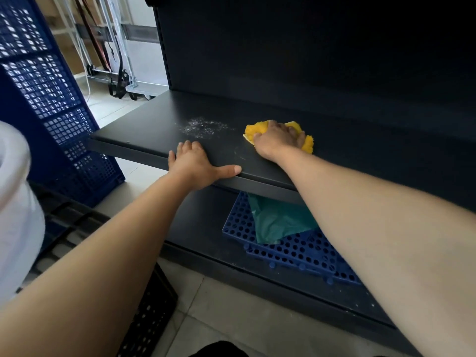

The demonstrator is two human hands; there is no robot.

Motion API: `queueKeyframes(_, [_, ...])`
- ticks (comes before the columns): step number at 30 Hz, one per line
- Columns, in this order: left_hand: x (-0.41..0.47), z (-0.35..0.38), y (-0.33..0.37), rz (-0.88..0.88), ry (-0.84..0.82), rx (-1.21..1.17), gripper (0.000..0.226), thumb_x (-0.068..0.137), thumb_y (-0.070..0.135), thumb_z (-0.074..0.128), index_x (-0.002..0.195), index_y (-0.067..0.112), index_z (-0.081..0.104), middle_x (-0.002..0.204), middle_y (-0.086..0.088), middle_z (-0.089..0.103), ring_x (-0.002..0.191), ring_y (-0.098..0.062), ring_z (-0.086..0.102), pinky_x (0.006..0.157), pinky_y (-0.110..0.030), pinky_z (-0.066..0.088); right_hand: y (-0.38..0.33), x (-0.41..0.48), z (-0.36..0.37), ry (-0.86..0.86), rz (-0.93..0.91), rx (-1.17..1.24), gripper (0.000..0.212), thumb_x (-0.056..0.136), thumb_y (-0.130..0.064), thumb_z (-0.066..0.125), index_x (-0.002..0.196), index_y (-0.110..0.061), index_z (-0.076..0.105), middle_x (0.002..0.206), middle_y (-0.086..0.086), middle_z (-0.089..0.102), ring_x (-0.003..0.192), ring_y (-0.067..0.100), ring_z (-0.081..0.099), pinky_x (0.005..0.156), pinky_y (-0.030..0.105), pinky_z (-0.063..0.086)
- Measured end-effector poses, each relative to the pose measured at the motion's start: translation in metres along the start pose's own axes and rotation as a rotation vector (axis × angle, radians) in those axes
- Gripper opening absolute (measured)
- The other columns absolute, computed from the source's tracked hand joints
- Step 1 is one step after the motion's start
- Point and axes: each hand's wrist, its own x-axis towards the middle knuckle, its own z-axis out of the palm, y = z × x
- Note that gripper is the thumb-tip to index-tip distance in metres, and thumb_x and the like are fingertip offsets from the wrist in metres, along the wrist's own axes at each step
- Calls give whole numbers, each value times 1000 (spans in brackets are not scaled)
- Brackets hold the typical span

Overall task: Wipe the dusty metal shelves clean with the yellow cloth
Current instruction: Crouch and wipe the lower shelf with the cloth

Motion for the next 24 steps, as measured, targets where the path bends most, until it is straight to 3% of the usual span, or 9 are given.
queueKeyframes(4, [10,-13,2,-11,-97,-5,115,59,74,65,143,4,27,148,-13,30,138,-30,26,115,-42,22,-32,-1,7,-15,-125,-4,60,92,-42,36,148,-22,27,153,5,31,143,28,21,118,47,8])
queueKeyframes(8, [14,-14,1,0,-115,-2,120,58,74,66,146,5,22,151,-12,24,141,-29,19,117,-41,18,-42,-7,14,-66,-301,41,60,94,-39,34,150,-26,19,157,-2,22,146,22,12,119,43,0])
queueKeyframes(17, [21,-2,-14,36,-94,21,128,52,86,52,148,9,18,156,-6,18,145,-22,11,119,-45,6,-53,19,12,-31,-75,50,61,91,-35,39,148,-19,23,156,5,24,145,30,13,118,48,-2])
queueKeyframes(24, [21,5,-15,57,-28,-55,122,56,80,58,148,12,17,157,-5,16,146,-20,5,118,-43,-3,-89,16,18,-121,-343,34,58,90,-45,37,146,-33,28,153,0,31,142,27,23,117,46,11])
